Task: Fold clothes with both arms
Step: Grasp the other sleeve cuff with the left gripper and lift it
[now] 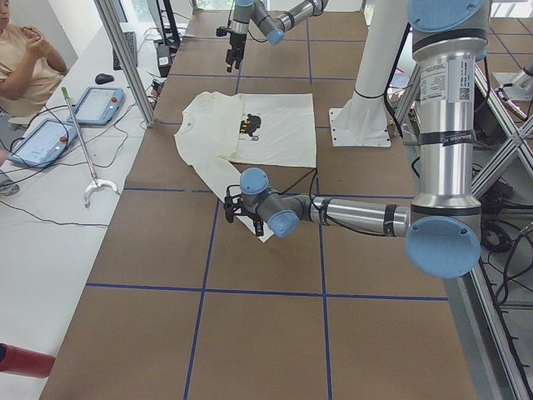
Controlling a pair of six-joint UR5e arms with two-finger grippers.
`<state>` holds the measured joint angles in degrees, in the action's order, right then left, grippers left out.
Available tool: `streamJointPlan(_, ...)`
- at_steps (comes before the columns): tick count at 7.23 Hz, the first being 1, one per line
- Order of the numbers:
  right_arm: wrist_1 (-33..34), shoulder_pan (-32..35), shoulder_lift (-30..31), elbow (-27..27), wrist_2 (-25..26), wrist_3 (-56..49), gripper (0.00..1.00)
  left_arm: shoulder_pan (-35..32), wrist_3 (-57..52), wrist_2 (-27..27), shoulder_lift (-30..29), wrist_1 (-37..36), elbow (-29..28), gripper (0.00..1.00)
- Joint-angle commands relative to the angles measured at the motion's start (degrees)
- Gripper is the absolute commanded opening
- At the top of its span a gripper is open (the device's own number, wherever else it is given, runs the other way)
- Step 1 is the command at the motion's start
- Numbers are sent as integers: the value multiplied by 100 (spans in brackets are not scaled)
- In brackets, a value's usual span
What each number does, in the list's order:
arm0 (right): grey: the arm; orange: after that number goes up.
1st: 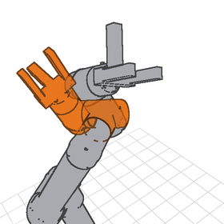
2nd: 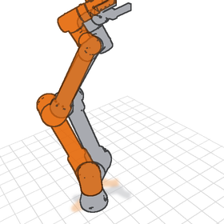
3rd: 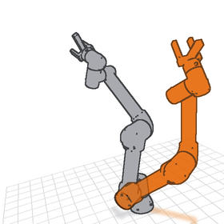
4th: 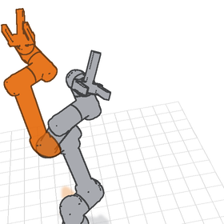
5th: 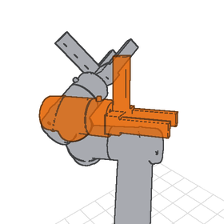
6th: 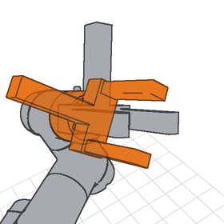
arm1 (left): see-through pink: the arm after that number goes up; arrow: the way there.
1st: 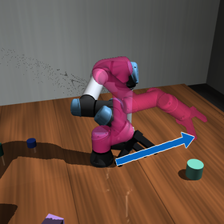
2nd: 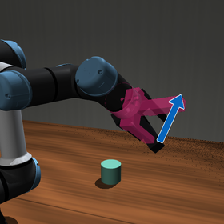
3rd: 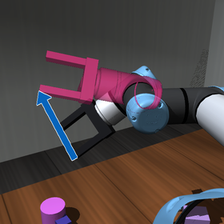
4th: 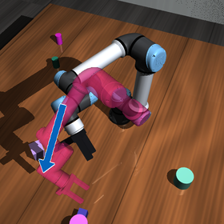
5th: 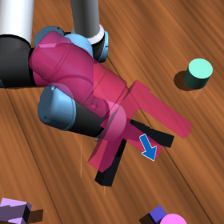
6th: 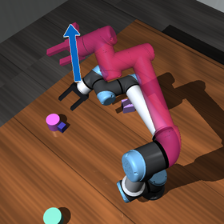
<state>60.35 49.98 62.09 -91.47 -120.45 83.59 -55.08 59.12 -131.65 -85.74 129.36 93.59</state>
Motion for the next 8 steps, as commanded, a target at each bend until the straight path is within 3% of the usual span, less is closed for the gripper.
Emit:
streamJointPlan(1,4,3,110,-169,30,0,99,155,3,25,5,10,-43,75)
streamJointPlan(8,4,-5,93,-196,56,0,99,278,-49,402,-30,10,-376,70)
